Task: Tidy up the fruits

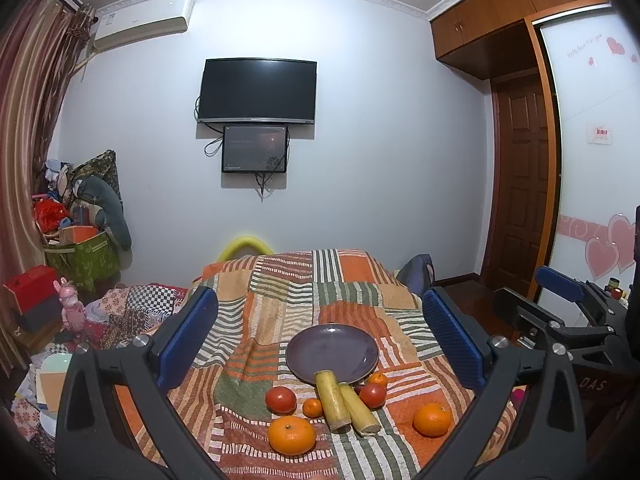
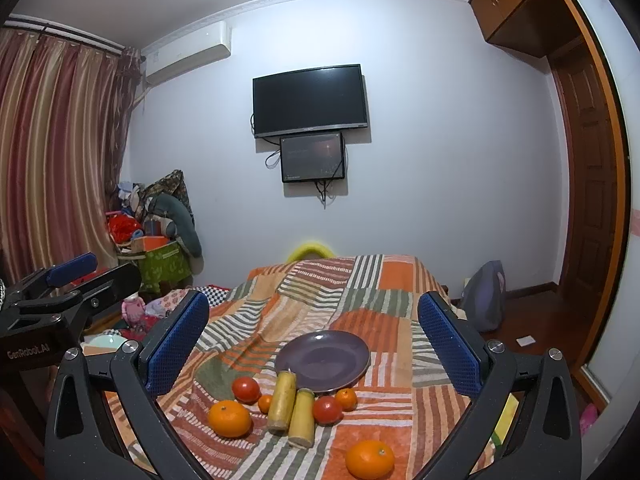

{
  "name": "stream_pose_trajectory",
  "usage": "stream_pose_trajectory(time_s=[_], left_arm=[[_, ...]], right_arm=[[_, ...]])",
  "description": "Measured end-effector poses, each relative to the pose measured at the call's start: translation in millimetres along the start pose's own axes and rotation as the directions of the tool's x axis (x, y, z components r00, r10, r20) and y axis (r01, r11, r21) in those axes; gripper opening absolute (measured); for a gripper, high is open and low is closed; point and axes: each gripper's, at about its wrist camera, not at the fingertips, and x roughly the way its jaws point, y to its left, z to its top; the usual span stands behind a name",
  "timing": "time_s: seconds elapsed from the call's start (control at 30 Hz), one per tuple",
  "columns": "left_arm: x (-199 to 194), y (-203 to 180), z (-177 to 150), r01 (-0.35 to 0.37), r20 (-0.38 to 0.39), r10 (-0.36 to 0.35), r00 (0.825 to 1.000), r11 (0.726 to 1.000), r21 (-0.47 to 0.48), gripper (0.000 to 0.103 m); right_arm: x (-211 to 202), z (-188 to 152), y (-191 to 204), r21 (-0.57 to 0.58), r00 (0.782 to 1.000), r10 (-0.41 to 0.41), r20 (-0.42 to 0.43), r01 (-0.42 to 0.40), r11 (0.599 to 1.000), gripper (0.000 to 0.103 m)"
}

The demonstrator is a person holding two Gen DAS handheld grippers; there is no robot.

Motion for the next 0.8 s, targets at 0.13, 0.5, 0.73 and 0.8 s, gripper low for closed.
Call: stream_pose_trajectory(time_s=[0.13,0.5,0.73,0.8], left_arm=[[4.3,-1.4,-0.8,-0.012,-0.014,0.012,1.0,1.0,0.008,0.103],[27.2,11.6,-12.2,0.027,-0.102,-0.027,0.994,1.0,0.003,0.071],[66.3,33.3,-29.7,0.049,-0.247,-0.045,0.968,0.999,0.011,0.054],[75.4,38.8,-35.4,0.043,-0.275,-0.037,0.961,0.999,0.014,0.054]], right_arm=[[3.2,-1.4,0.0,0.001,1.0,-0.004,-0.015,0.004,1.0,0.103],[17.2,-10.5,-10.1,-0.007,0.997,-0.022,-0.074,0.021,1.0,0.094],[36.0,-20.8,-19.7,-0.049,0.987,-0.026,-0.158,0.019,0.999,0.079],[42.8,-26.2,-24.1,-0.054,0.981,-0.026,-0.194,0.016,0.998,0.077]])
